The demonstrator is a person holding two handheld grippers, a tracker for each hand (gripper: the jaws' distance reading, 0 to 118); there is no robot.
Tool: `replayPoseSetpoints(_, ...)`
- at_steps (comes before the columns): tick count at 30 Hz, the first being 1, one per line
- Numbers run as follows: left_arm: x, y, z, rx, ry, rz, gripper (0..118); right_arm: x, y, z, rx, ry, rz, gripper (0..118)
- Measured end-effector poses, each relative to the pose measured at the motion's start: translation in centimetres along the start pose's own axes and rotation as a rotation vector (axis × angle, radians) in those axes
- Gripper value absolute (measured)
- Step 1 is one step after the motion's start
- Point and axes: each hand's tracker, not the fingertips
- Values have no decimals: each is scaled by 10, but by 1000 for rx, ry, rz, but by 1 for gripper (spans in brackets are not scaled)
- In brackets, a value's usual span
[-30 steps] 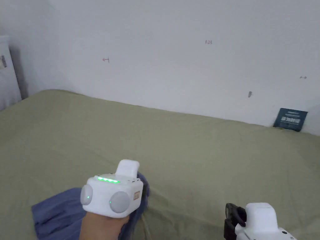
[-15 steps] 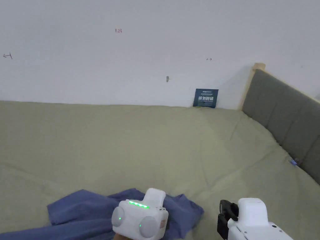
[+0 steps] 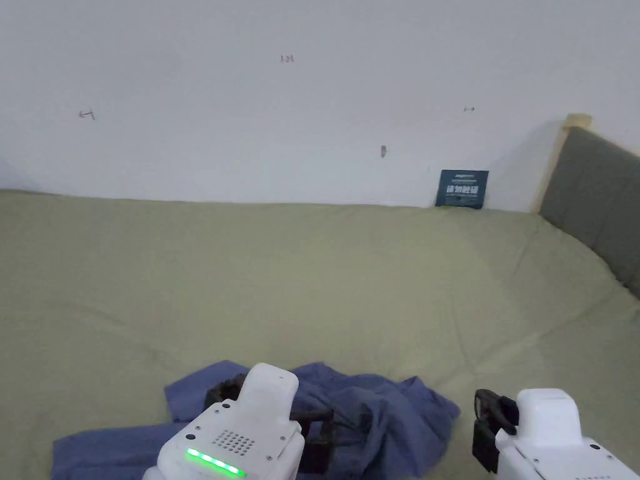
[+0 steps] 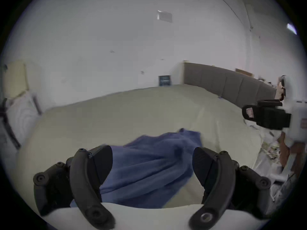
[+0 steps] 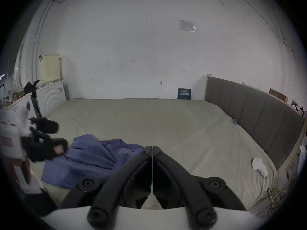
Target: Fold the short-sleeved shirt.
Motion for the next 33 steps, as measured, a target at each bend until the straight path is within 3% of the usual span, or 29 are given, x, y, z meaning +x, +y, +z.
replayPoseSetpoints(1,-13,-7,10,-16,10,11,75,-7,-2,0,0,6,0,3)
replayPoseSetpoints(2,-27,-16,19,-42,29,35,27,-14,-4,-1,-5,26,-9,3)
replayPoseSetpoints(3,-40,-26,21,-92,69,52,0,-21,-8,-2,-7,45,-24,3)
replayPoseSetpoints(6,-89,-55,22,-169,78,147,0,-41,-16,-5,-14,72,-47,3)
replayPoseSetpoints(13,-241,-100,-21,-352,311,341,0,-58,-28,-28,-84,85,-40,3)
replayPoseSetpoints(14,-261,-103,-34,-371,317,360,18,-58,-29,-33,-95,81,-35,3)
replayPoseSetpoints(16,-283,-106,-59,-409,364,357,102,-54,-29,-42,-114,68,-29,3)
replayPoseSetpoints(17,-289,-103,-73,-419,361,356,110,-52,-29,-46,-121,59,-30,3)
replayPoseSetpoints(21,-292,-102,-117,-493,342,335,108,-40,-25,-58,-142,28,-38,3)
replayPoseSetpoints(23,-285,-108,-140,-571,328,249,108,-31,-24,-65,-158,14,-44,3)
replayPoseSetpoints(25,-277,-116,-147,-625,354,194,97,-19,-22,-73,-183,-6,-60,3)
replayPoseSetpoints(26,-275,-112,-142,-578,346,249,92,-12,-21,-79,-203,-23,-62,3)
replayPoseSetpoints(27,-275,-107,-138,-568,338,286,81,-5,-20,-84,-221,-48,-57,3)
replayPoseSetpoints(30,-255,-95,-116,-505,298,224,3,30,-22,-118,-275,-128,-41,3)
replayPoseSetpoints(33,-250,-87,-103,-503,267,258,3,61,-25,-167,-347,-145,-31,3)
